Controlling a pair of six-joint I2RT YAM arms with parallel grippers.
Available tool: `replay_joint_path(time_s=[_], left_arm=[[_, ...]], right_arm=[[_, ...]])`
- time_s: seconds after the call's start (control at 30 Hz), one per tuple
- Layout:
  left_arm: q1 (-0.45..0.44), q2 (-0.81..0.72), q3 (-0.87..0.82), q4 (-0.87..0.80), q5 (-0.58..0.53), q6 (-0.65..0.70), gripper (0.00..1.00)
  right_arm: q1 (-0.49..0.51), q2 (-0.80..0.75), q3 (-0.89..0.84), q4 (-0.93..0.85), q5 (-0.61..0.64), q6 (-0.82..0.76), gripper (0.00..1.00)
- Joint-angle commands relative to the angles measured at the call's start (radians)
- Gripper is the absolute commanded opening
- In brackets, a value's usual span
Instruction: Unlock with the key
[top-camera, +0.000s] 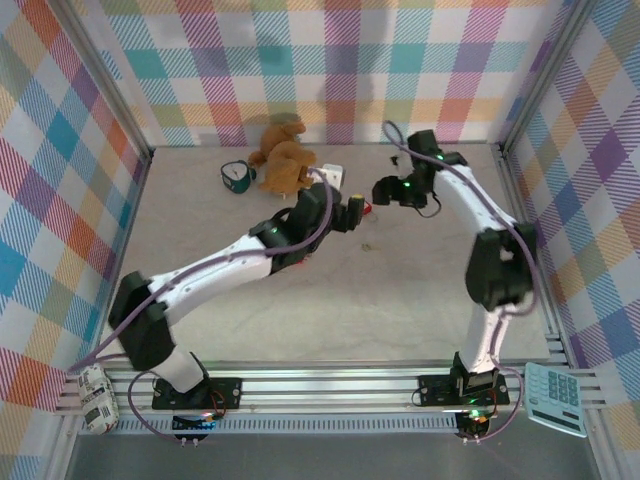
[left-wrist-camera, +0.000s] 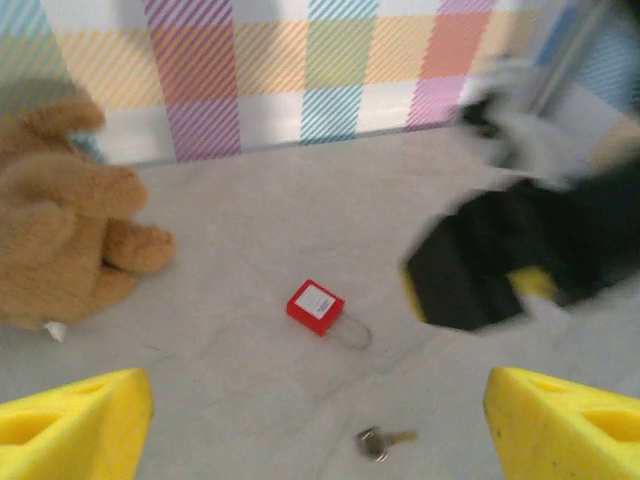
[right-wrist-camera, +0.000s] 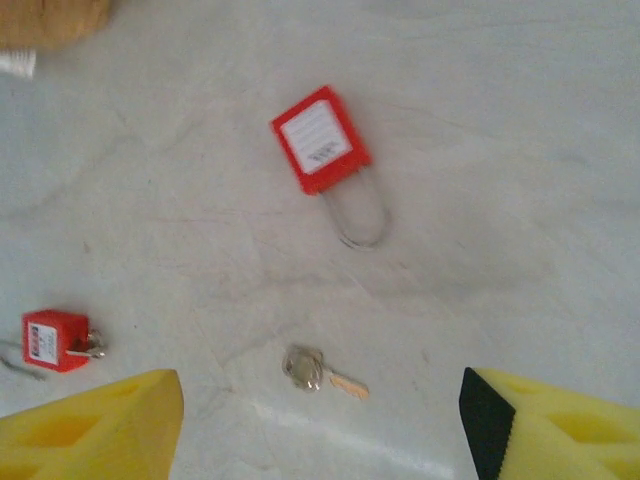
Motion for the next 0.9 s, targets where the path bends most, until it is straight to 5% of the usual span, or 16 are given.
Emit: replay_joint_path(time_s=[0.0,0.4,0.57,0.87], left_arm=[[0.086,0.143,0.169,-0.158,0.080,-0.280,0.80],[0.143,0.896,1.178,-0.737,0.273,-0.500,0.85],[0.198,0.986,1.162,-0.658,0.438,-0.676,0.77],[0.230,1.075,1.165,-0.590,0.598,-0.802,0.70]], right_arm=[[-0.009,-0.162,-0.210,0.255,0.085,0.200,0.78],[-0.026,-0.604,-0.671,0.325,0.221,0.319,0.93],[-0.032,-0.716,-0.728,0.345,0.207,0.338,0.95],[-0.039,-0.827,-0.769,0.341,0.153,0.341,0.96]])
